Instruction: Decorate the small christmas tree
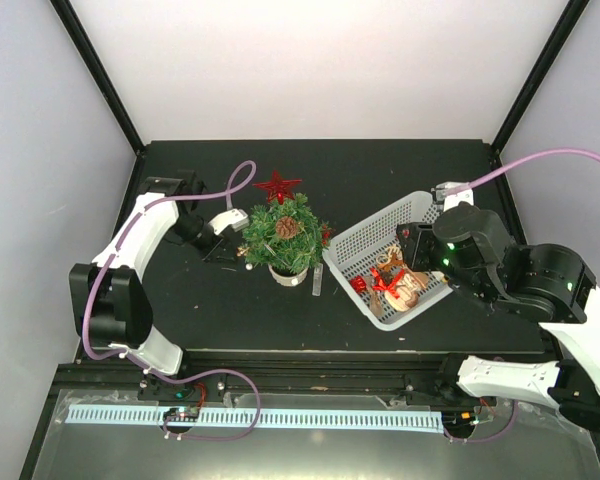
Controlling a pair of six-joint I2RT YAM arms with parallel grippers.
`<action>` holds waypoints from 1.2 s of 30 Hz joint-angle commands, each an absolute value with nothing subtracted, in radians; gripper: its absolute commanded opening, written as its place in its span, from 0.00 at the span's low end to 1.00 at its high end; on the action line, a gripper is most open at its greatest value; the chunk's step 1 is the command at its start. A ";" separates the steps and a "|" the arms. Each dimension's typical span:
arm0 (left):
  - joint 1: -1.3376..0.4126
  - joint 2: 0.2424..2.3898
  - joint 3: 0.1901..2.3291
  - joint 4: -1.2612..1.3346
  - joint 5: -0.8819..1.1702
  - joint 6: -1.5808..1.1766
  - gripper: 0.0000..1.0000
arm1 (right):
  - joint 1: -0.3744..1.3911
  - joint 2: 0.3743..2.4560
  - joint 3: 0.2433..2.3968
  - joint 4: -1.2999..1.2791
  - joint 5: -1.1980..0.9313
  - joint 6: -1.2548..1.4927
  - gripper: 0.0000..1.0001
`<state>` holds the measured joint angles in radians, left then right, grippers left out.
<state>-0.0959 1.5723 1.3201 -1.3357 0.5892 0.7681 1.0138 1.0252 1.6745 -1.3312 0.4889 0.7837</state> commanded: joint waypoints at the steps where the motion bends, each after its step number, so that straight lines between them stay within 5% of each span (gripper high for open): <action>1: -0.107 1.587 1.356 -1.320 0.628 0.749 0.02 | 1.008 1.031 1.666 -1.311 0.514 0.767 0.46; 12: -0.113 1.595 1.360 -1.311 0.622 0.734 0.09 | 1.008 1.050 1.672 -1.300 0.514 0.740 0.46; 36: -0.103 1.533 1.356 -1.294 0.508 0.726 0.51 | 0.992 1.047 1.667 -1.294 0.510 0.706 0.55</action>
